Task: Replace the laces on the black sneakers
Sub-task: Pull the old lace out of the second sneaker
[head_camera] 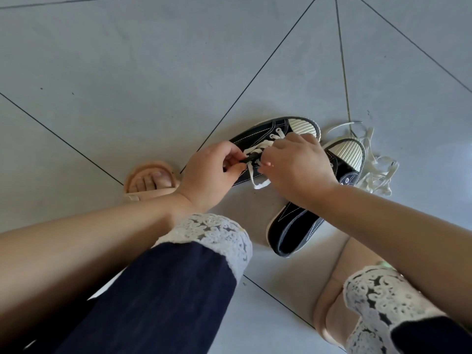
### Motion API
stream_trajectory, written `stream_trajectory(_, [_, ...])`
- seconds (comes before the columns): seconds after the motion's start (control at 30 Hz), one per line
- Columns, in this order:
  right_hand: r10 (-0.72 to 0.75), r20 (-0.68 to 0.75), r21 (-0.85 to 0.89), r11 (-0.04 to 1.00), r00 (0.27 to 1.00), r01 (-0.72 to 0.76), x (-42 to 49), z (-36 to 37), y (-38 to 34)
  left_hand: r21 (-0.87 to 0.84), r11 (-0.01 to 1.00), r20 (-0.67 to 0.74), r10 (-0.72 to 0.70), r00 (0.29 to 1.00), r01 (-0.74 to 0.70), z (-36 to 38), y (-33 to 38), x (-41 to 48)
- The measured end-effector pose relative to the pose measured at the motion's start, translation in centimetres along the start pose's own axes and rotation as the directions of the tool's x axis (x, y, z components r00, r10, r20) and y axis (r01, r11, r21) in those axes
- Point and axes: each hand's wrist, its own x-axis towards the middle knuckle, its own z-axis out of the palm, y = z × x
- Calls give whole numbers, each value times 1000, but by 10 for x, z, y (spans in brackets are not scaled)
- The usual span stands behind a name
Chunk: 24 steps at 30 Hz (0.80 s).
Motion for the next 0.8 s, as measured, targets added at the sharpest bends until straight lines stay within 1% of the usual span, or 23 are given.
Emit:
stream_trajectory(0.1, [79, -36, 172, 983, 996, -72, 0, -13, 10, 2, 1000, -16, 20, 1000, -20, 1, -2, 0])
stream_trajectory(0.23, [223, -90, 278, 941, 971, -191, -9, -29, 36, 24, 999, -53, 22, 998, -21, -1, -5, -2])
stream_trajectory(0.27, [284, -107, 290, 926, 953, -243, -13, -34, 47, 31, 999, -60, 16, 998, -14, -2, -6, -2])
stream_trajectory(0.33, [442, -144, 322, 867, 885, -381, -17, -43, 71, 40, 999, -69, -2, 998, 5, -5, -9, -3])
stream_trajectory(0.37, [500, -156, 325, 840, 852, -434, -18, -46, 81, 45, 999, -68, -10, 998, 13, -5, -10, -4])
stream_trajectory(0.4, [524, -150, 310, 830, 838, -463, -19, -47, 86, 52, 999, -63, -13, 998, 16, -5, -11, -4])
stream_trajectory(0.43, [512, -128, 287, 839, 849, -463, -18, -45, 85, 58, 998, -59, -12, 998, 16, -5, -11, -5])
stream_trajectory(0.47, [471, -101, 269, 861, 877, -431, -17, -42, 79, 60, 998, -57, -11, 998, 14, -5, -11, -5])
stream_trajectory(0.53, [352, -55, 233, 914, 934, -331, -15, -29, 55, 49, 999, -65, -8, 998, 11, -6, -11, -6])
stream_trajectory(0.63, [185, 26, 198, 962, 982, -187, -8, -17, 18, 36, 999, -62, -14, 998, 16, -5, -10, -7])
stream_trajectory(0.7, [75, 25, 140, 987, 997, -78, -2, -10, 3, 42, 998, -53, -34, 998, 36, -5, -9, -7])
stream_trajectory(0.8, [1, -31, 59, 998, 1000, 1, 6, -4, -5, 38, 998, -37, -50, 998, 51, -4, -9, -7])
